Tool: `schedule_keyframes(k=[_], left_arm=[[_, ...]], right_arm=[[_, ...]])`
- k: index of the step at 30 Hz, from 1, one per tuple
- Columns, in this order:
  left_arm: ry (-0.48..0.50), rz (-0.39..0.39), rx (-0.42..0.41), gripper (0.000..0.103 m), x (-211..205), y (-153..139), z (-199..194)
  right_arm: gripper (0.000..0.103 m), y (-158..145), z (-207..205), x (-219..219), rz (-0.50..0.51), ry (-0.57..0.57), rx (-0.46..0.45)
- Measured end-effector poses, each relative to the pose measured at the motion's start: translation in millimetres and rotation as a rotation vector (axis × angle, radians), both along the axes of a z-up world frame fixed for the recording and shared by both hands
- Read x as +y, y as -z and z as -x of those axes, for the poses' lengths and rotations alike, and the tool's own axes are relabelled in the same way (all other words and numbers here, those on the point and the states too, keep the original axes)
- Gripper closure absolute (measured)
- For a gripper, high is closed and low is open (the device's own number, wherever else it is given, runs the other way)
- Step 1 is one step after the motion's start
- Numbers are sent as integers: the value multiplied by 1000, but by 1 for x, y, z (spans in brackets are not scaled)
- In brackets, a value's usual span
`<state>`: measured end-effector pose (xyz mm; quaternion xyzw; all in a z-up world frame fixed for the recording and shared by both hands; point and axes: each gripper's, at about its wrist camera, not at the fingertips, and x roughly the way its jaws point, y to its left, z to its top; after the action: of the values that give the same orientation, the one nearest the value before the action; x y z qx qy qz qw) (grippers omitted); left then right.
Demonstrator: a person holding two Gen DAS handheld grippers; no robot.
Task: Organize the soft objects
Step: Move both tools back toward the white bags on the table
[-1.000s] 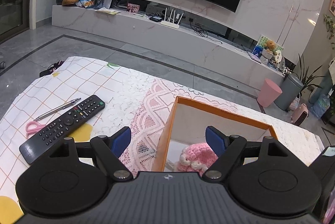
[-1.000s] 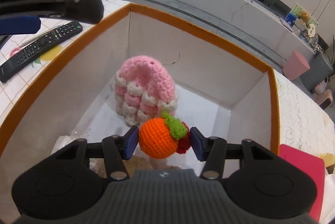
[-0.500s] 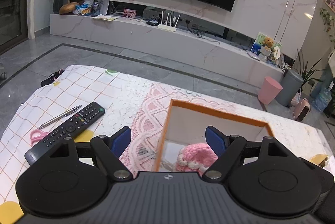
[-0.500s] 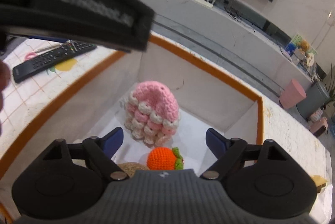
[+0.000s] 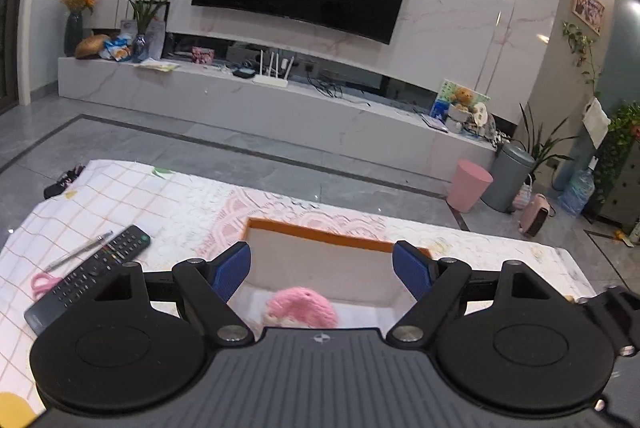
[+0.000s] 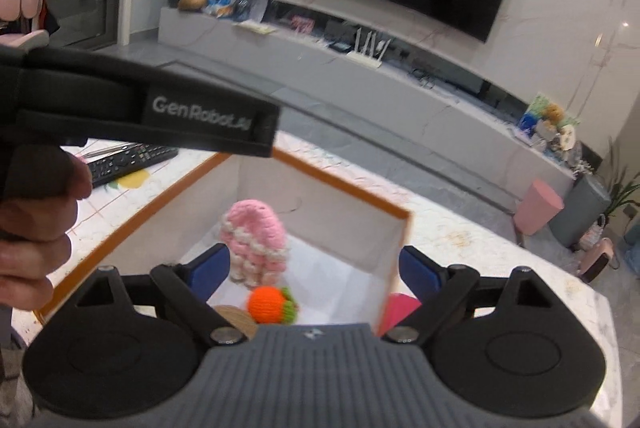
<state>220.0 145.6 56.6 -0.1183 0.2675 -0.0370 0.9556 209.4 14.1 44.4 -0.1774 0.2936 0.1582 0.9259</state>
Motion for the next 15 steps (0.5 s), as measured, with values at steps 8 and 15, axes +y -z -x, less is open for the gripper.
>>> schedule_keyframes(k=[8,15], left_arm=[[59,11,-7,8,-34,-2,6],[184,114,11,8,-69,3,11]], right_arm=[[11,-13,24,-70,9,112,-67],[11,-22,30,-147,-27,301,-84]])
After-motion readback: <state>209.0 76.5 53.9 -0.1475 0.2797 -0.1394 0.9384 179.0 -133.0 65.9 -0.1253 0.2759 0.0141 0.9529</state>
